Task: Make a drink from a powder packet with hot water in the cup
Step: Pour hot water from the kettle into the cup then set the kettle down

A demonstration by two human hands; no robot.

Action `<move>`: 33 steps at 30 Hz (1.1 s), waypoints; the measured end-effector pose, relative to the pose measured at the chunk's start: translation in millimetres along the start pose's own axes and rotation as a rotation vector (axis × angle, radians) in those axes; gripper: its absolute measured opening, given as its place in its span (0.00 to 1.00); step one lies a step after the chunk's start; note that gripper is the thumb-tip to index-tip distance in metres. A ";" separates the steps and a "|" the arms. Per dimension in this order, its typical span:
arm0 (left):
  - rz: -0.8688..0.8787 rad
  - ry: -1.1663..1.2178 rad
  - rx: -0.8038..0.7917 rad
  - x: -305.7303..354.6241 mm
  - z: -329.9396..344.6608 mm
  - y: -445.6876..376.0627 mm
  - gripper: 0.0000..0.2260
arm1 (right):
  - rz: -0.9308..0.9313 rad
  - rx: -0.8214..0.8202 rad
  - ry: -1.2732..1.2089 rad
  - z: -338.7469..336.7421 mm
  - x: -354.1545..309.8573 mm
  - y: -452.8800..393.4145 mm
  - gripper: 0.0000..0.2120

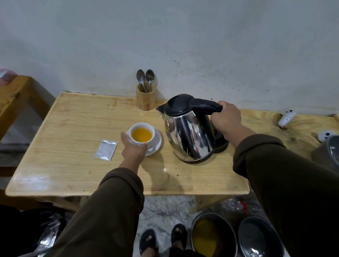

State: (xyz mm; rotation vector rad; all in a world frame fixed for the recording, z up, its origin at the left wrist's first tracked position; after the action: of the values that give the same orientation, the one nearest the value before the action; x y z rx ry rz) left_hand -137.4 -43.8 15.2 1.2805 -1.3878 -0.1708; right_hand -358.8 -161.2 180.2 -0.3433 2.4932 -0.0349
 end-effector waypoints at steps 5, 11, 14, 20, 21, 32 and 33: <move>-0.077 0.107 0.042 -7.6 5.9 6.6 0.47 | 0.082 0.121 -0.109 -1.8 9.0 13.4 0.18; -0.141 0.102 0.067 -25.6 27.0 20.6 0.43 | 0.204 0.265 -0.261 -11.6 25.7 21.0 0.16; -0.063 -0.001 0.138 -27.4 41.4 30.3 0.37 | 0.239 0.321 -0.304 -19.7 36.7 22.8 0.13; -0.031 -0.438 0.047 -37.7 103.6 38.5 0.34 | 0.408 0.438 -0.504 -34.7 70.4 30.6 0.14; -0.013 -0.541 0.045 -39.1 113.0 40.3 0.32 | 0.428 0.450 -0.524 -37.6 76.9 30.5 0.14; 0.115 -1.049 0.061 -53.4 155.9 50.2 0.39 | 0.477 0.475 -0.624 -40.4 132.1 17.2 0.14; 0.093 -1.041 0.062 -54.0 158.3 50.8 0.39 | 0.480 0.474 -0.637 -39.7 134.6 15.6 0.14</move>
State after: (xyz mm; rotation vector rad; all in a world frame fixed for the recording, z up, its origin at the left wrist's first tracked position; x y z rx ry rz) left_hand -304.0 -71.8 -29.9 1.2028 -2.3279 -0.8191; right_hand -490.3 -182.4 133.2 0.3907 1.8008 -0.2697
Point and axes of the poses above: each hand's wrist, its own y-axis away from the middle knuckle, its own z-axis out of the palm, x = y × z, the point moved 4 cm from there along -y, towards the middle knuckle, and after that the axes turned 14 degrees about -z, right-handed, at the moved point
